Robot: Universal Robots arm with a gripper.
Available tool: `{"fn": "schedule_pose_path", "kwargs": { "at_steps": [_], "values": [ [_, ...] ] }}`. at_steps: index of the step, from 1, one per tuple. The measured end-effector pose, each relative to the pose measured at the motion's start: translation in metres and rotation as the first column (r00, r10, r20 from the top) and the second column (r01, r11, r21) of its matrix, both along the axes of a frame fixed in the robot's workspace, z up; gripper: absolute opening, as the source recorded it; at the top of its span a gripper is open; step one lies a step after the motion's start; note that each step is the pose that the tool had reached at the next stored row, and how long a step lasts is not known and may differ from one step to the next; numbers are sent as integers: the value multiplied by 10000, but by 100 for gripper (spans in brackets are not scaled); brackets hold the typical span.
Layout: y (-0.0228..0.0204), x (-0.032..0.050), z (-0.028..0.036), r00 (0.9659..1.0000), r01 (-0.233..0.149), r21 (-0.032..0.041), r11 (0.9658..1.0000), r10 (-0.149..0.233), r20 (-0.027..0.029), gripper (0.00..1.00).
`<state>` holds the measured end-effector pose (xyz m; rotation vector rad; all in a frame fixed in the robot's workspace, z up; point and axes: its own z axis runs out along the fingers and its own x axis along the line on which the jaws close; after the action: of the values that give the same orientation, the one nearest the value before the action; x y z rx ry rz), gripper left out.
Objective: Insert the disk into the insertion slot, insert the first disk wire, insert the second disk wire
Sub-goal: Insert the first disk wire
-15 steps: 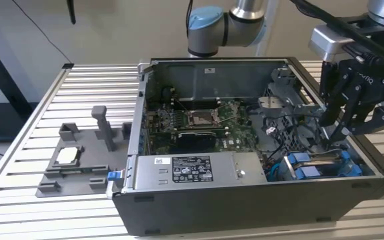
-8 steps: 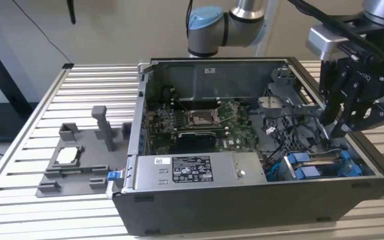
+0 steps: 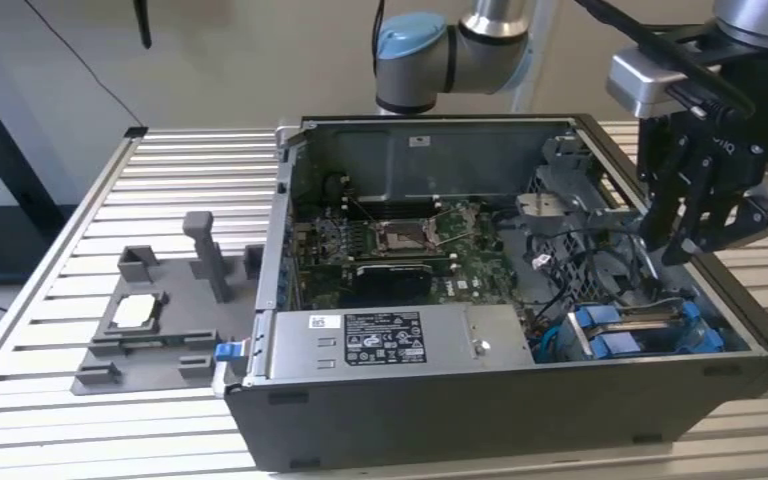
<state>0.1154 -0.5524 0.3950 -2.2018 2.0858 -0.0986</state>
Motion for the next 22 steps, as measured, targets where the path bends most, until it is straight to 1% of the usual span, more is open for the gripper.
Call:
{"fn": "schedule_pose_path", "kwargs": {
  "at_steps": [3, 4, 5, 7, 8, 9, 10, 12, 13, 14, 15, 17, 19, 21, 22],
  "values": [
    [24, -1, 5, 9999, -100, 1, 9999, 100, 5, 40],
    [45, -1, 4, 9999, -136, 0, 9999, 136, 16, 40],
    [65, -2, 1, 9998, -171, 0, 9999, 171, 42, 40],
    [102, -1, -9, 9996, -255, -2, 9997, 255, 115, 40],
    [117, -1, -14, 9994, -299, -4, 9996, 299, 159, 40],
    [131, -1, -21, 9992, -346, -7, 9994, 346, 217, 40],
    [143, 0, -30, 9988, -388, -8, 9992, 388, 286, 40],
    [153, -1, -49, 9982, -435, -12, 9991, 435, 407, 40],
    [155, -1, -57, 9980, -449, -13, 9990, 449, 448, 40],
    [156, -1, -62, 9978, -459, -14, 9989, 459, 472, 40],
    [156, 0, -64, 9977, -467, -16, 9989, 468, 482, 40],
    [156, -2, -67, 9977, -467, -28, 9989, 468, 482, 40],
    [156, -3, -69, 9977, -469, -69, 9989, 472, 480, 40],
    [156, -3, -70, 9977, -483, -128, 9988, 489, 477, 40],
    [155, -3, -69, 9976, -489, -135, 9987, 495, 477, 40]
  ]
}}
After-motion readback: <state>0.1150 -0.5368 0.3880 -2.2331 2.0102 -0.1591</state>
